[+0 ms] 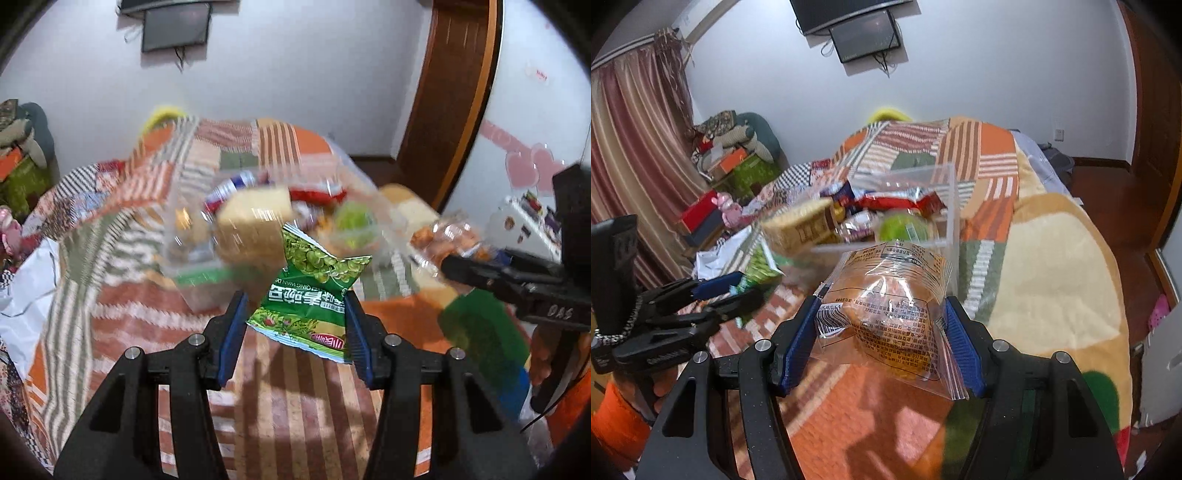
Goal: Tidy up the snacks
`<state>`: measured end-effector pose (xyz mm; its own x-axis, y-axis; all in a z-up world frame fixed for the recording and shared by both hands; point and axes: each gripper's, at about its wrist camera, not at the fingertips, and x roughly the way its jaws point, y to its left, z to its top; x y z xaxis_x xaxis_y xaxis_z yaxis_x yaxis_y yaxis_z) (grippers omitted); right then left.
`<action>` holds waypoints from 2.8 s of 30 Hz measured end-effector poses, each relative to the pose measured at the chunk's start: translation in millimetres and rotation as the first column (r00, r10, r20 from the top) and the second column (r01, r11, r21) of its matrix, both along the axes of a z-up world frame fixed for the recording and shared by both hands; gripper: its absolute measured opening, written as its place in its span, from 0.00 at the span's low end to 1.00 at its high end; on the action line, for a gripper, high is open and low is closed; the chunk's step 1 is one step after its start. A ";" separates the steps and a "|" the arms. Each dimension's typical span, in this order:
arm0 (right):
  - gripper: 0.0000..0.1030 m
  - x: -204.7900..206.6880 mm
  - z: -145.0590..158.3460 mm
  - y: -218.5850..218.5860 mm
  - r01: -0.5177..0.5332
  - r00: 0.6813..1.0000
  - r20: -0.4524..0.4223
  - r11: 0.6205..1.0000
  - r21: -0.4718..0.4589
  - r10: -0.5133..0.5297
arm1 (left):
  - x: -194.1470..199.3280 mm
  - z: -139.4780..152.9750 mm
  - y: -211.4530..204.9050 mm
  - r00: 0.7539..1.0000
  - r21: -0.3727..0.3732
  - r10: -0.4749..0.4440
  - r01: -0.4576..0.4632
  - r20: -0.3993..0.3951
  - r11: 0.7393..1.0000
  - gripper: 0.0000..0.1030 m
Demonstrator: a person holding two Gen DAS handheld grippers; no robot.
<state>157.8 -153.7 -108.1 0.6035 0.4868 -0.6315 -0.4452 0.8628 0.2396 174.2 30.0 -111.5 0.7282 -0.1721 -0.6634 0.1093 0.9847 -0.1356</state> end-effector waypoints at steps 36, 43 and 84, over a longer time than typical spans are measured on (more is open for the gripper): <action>0.67 84.2 -16.5 55.0 0.021 1.000 -0.009 0.997 -0.069 -0.022 | 95.6 -30.0 53.2 0.983 -0.002 0.177 -0.177 -0.052 0.984 0.56; 0.75 72.7 -3.8 40.3 0.021 1.000 -0.002 0.998 -0.051 -0.022 | 89.7 -34.6 62.0 0.980 -0.031 0.177 -0.180 -0.092 0.983 0.73; 0.99 -74.0 107.9 13.2 0.066 0.906 0.418 0.998 0.014 -0.066 | -104.6 130.6 15.9 0.897 -0.054 0.194 -0.188 0.397 0.981 0.96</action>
